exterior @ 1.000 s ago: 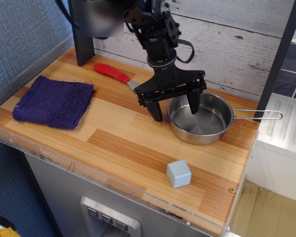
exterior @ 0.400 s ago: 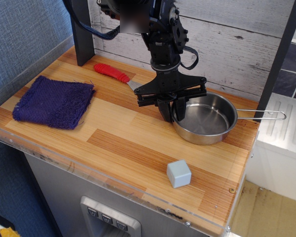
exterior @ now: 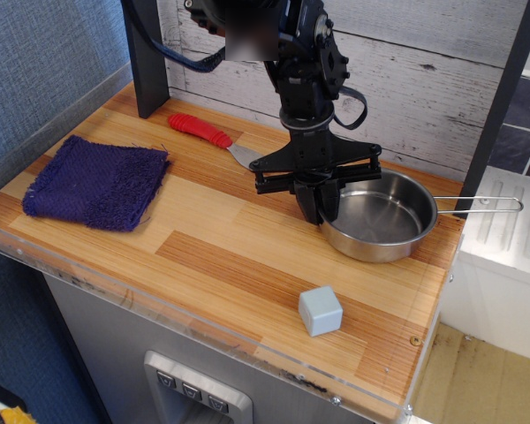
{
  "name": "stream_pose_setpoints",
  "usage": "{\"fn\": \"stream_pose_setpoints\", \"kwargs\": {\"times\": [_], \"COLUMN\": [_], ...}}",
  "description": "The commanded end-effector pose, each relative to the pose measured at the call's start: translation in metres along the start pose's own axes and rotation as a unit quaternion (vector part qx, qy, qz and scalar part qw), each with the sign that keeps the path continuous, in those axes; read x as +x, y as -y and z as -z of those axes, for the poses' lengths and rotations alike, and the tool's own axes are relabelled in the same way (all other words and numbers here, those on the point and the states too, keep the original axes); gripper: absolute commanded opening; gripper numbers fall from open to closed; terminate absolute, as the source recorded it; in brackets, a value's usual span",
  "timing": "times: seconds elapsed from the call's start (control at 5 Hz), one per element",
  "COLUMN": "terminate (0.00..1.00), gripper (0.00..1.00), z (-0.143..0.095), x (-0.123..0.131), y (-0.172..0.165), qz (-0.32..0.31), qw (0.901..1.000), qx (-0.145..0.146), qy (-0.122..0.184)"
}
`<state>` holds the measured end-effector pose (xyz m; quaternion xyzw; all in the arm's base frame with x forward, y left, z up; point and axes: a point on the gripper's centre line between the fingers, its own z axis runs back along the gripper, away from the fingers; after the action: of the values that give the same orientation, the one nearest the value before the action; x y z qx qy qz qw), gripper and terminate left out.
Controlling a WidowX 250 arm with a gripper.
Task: Put the bowl on the blue rectangle.
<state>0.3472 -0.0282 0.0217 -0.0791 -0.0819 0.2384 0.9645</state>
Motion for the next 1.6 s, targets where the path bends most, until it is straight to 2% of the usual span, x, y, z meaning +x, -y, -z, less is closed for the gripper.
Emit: {"fn": "stream_pose_setpoints", "kwargs": {"times": [0.0, 0.4, 0.6, 0.8, 1.0, 1.2, 1.4], "terminate": [0.0, 0.0, 0.0, 0.0, 0.0, 0.0, 0.0], "gripper": [0.0, 0.0, 0.0, 0.0, 0.0, 0.0, 0.0], "z": [-0.039, -0.088, -0.117, -0.139, -0.156, -0.163, -0.161], "x": [0.019, 0.028, 0.021, 0.002, -0.014, -0.017, -0.004], "y": [-0.002, -0.018, -0.035, -0.056, -0.075, -0.098, -0.124], "qz": [0.037, 0.067, 0.088, 0.088, 0.082, 0.075, 0.066], "qw": [0.9982, 0.9953, 0.9931, 0.9929, 0.9925, 0.9927, 0.9928], "qx": [-0.031, -0.037, -0.03, -0.024, -0.03, -0.027, -0.012], "qy": [0.034, 0.059, 0.072, 0.076, 0.085, 0.09, 0.099]}}
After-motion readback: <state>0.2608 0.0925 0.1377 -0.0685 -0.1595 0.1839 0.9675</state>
